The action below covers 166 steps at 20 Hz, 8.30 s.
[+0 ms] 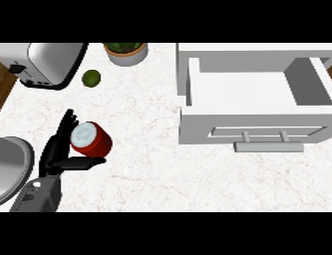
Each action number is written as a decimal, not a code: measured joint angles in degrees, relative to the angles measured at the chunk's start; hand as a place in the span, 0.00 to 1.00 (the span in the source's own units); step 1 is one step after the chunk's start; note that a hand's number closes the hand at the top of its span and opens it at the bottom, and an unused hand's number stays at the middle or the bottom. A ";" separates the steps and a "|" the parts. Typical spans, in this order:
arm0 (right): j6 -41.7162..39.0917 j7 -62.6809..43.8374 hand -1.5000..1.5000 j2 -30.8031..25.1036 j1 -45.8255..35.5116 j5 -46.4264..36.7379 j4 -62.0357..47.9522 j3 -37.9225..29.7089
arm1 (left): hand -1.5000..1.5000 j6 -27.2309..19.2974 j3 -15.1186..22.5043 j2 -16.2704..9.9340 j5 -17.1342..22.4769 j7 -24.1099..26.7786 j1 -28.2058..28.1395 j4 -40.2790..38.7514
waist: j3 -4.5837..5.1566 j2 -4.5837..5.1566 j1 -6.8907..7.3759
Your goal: Pick up the can, place it into the drawer and close the drawer
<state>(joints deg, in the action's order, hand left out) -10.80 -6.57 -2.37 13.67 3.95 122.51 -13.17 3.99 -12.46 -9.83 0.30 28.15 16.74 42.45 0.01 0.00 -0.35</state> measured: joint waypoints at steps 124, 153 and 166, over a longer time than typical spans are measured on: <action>-0.32 -0.79 0.00 -0.26 -7.20 0.50 -1.60 -1.35 | 0.00 -41.74 44.77 9.83 26.47 -27.93 67.22 -20.95 | -0.20 1.73 -6.59; -0.56 4.54 0.00 -6.29 -9.17 -17.28 4.44 4.05 | 0.00 -49.92 46.93 9.83 37.56 -22.86 64.88 -18.65 | -0.09 1.49 -5.55; 3.71 6.56 0.00 -11.65 -15.22 -44.45 -4.08 13.28 | 0.00 -53.00 48.01 9.83 40.23 -21.81 65.36 -15.96 | -0.04 0.74 -1.71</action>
<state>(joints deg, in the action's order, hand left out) -7.09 -0.01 -14.03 -1.55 -40.50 118.43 0.11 -49.01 35.55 0.00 40.53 6.34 82.10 26.50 -0.03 0.74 -2.06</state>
